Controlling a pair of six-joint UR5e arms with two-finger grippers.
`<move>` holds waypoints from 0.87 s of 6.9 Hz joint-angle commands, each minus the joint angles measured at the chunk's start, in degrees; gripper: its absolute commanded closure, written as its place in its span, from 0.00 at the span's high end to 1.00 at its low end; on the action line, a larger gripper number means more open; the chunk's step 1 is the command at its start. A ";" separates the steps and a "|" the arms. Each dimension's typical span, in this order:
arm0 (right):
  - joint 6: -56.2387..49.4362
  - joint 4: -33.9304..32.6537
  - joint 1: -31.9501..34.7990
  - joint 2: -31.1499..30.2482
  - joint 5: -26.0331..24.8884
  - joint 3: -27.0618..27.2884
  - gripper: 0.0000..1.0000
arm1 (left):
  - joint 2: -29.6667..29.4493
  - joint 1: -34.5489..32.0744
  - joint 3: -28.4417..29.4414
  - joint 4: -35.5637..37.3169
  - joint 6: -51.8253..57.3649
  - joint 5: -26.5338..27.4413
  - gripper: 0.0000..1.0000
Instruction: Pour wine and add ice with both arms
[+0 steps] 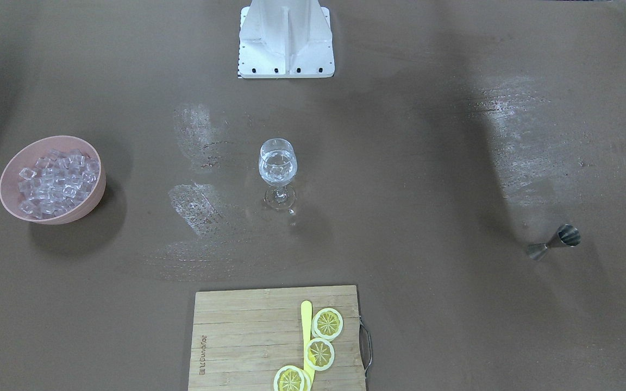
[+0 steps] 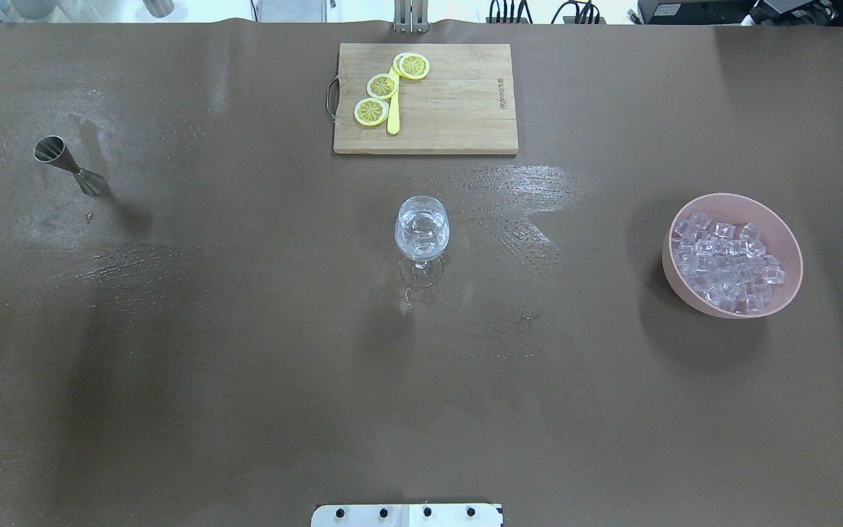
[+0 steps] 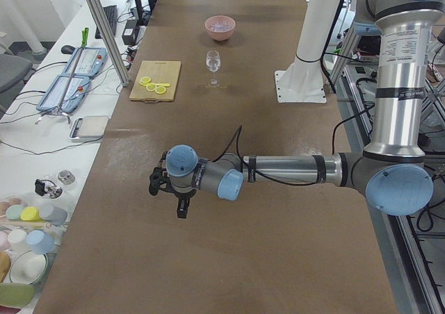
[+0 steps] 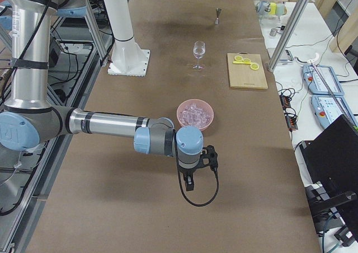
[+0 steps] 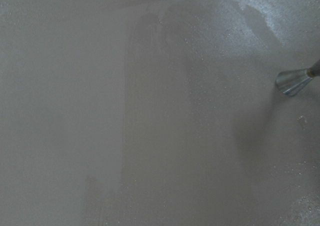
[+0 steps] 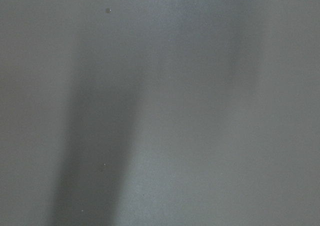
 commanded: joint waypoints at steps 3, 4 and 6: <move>-0.41 -0.16 -0.09 0.39 -1.06 0.06 1.00 | 1.10 -0.47 -1.62 5.07 13.71 2.91 0.98; -0.41 -0.16 -0.44 0.56 -0.89 0.23 1.00 | 0.75 -0.46 -2.58 4.72 13.80 2.91 0.98; 0.02 -0.24 -0.18 -0.31 -0.79 2.86 1.00 | 0.21 -0.64 -2.50 4.72 13.71 2.91 0.98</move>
